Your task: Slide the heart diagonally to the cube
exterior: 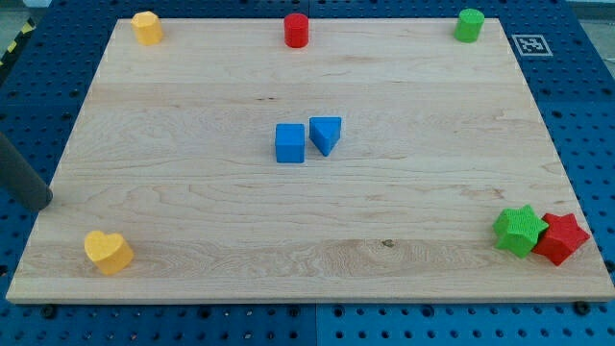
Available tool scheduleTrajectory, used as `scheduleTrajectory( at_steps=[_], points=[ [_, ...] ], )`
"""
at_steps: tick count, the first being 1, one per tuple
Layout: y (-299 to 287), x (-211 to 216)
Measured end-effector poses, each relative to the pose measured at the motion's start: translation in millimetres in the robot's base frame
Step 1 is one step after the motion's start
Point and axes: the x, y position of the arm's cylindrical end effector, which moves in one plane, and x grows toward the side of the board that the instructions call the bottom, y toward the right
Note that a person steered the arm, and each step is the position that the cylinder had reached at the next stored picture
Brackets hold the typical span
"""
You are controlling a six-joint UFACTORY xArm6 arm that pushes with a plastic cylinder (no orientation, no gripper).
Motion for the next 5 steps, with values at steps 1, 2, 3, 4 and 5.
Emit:
scheduleTrajectory(
  at_steps=[1,2,3,4,5],
  points=[
    [1,32],
    [12,89],
    [13,93],
    [48,82],
    [106,67]
  ],
)
